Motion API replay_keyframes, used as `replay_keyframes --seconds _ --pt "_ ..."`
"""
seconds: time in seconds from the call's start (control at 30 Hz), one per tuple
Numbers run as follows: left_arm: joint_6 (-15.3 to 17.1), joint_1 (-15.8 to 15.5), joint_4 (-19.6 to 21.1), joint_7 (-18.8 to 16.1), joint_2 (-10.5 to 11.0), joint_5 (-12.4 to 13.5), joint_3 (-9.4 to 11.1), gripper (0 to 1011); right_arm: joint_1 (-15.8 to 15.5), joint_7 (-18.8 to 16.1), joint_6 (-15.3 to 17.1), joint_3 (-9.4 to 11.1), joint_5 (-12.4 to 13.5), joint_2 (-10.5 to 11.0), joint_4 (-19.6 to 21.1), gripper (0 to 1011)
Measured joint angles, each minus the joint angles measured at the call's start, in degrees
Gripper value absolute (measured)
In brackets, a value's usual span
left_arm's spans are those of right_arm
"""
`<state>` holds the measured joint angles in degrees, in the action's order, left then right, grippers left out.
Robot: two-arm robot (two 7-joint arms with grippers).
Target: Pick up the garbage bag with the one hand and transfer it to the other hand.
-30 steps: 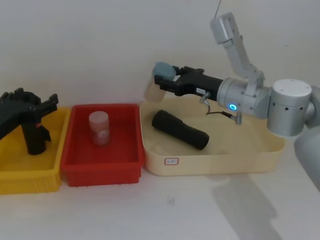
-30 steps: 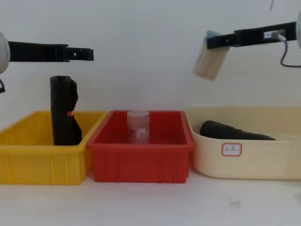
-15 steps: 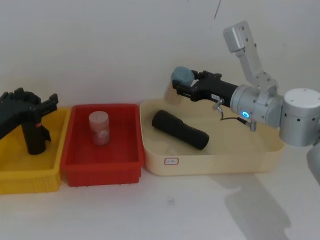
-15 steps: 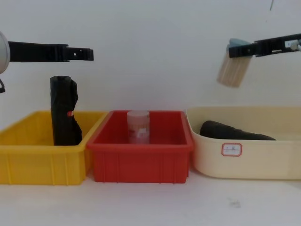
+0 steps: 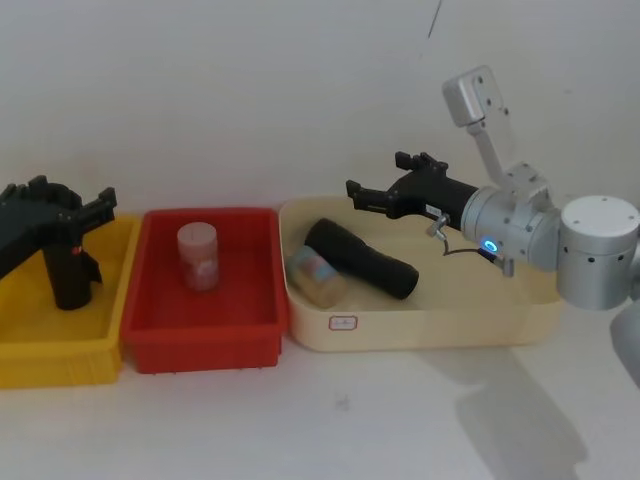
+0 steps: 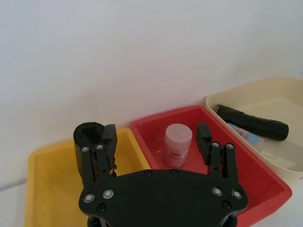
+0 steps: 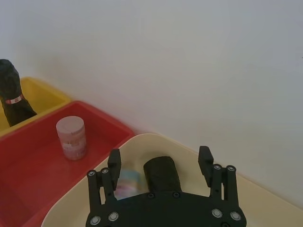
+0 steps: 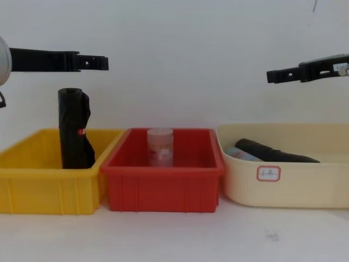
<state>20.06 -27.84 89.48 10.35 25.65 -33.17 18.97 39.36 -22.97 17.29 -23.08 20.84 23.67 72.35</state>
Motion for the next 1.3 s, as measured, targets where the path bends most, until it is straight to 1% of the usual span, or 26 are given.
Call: replay_keyframes --seconds 0.2,0.27,0.3,0.33,0.5,0.57,0.67,0.7,0.83,1.0,1.3 --pt "-0.11 -0.3 -0.39 0.18 -0.19 0.23 0.22 1001 -1.1 0.39 -1.19 0.46 -0.09 -0.12 1.21 1000" --pt "-0.42 -0.71 -0.97 0.54 -0.44 0.5 0.53 1001 -2.04 0.75 -2.1 0.66 -0.17 -0.17 2.24 1000" --pt "-0.55 -0.93 -1.26 0.67 -0.57 0.6 0.68 1001 -3.0 1.04 -2.83 0.82 -0.27 -0.18 3.45 1000" --pt "-0.7 -1.14 -1.44 0.83 -0.66 0.71 0.78 1001 -3.0 1.04 -2.83 0.82 -0.27 -0.18 3.45 1000" --pt "-1.77 -2.9 -3.97 2.11 -1.92 1.52 2.11 1001 -7.03 2.3 -5.15 1.13 -0.58 -0.34 8.05 1000" --pt "-2.23 -3.71 -5.18 2.68 -2.54 1.86 2.68 1002 -9.27 3.05 -6.24 1.15 -0.72 -0.63 10.51 1000" --pt "-2.75 -4.65 -6.6 3.48 -3.35 2.23 3.37 1001 -11.49 3.81 -7.19 1.13 -0.85 -1.11 12.7 1000" --pt "-2.87 -4.84 -6.93 3.72 -3.54 2.33 3.53 1001 -11.49 3.81 -7.19 1.13 -0.85 -1.11 12.7 1000" --pt "-3.28 -5.71 -8.35 4.54 -4.39 2.64 4.27 1001 -13.75 4.82 -8.31 1.1 -1.12 -1.81 15.16 1000" --pt "-3.7 -6.54 -9.77 5.38 -5.26 2.96 4.93 1001 -15.5 5.58 -9.1 1.08 -1.31 -2.36 16.95 1000" --pt "-4.11 -7.37 -11.12 6.17 -6.08 3.26 5.57 1001 -17.13 6.26 -9.93 1.03 -1.49 -2.87 18.6 1000"
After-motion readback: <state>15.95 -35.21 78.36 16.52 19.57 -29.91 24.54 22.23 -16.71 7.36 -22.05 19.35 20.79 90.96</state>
